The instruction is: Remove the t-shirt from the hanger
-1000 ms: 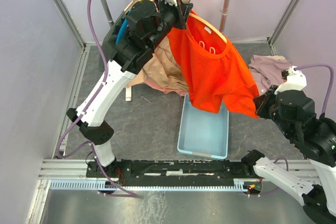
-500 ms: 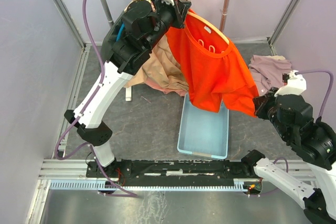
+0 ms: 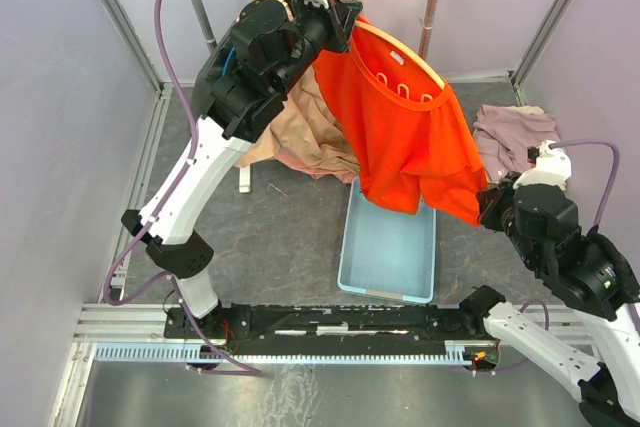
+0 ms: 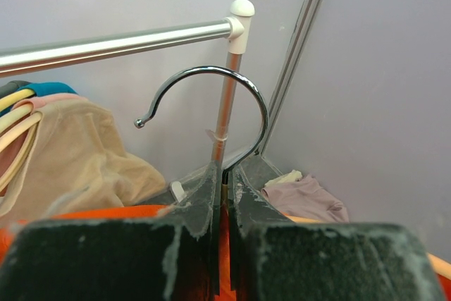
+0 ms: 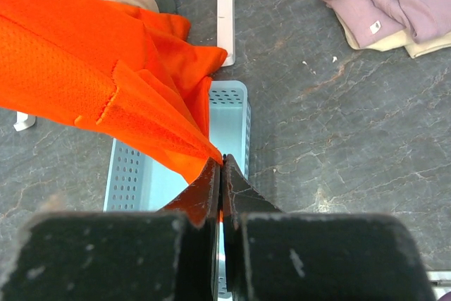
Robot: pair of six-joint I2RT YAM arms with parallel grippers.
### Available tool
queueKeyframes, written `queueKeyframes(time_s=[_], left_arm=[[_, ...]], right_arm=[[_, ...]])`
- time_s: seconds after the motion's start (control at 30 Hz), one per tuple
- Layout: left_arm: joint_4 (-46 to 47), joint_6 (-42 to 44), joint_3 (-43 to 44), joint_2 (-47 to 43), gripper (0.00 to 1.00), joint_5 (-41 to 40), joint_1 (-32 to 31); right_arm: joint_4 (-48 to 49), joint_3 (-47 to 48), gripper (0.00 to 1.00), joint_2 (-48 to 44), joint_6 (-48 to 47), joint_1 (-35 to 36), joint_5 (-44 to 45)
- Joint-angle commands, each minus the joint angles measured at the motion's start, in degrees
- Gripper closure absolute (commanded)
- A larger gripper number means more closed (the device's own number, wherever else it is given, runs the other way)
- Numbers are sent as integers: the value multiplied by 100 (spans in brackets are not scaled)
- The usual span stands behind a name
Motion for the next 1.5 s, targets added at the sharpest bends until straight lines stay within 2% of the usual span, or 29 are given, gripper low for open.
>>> queueKeyframes(time_s=[0.0, 0.5, 0.63, 0.77, 0.93, 1.03, 1.13, 1.47], left_arm=[[800, -459, 321, -425, 97, -252, 163], [1082, -689, 141, -578, 97, -465, 236], [1241, -865, 160, -559, 97, -372, 241], [1230, -916, 188, -473, 97, -35, 246], [1111, -1056, 52, -352, 97, 622, 237], [1202, -1163, -219, -405, 97, 813, 236], [1214, -1193, -335, -419, 97, 911, 237], [1131, -1215, -409, -451, 97, 1145, 236]], right_arm=[[-168, -219, 99, -249, 201, 12, 344], [-191, -719, 99, -700, 422, 11, 401], [136, -1015, 99, -869, 460, 13, 229], [452, -788, 99, -706, 187, 12, 60], [801, -78, 76, -280, -519, 8, -201], [921, 370, 57, -97, -844, 8, -355], [1085, 726, 46, -3, -1105, 7, -435], [1504, 1876, 40, 693, -2126, 8, -759]])
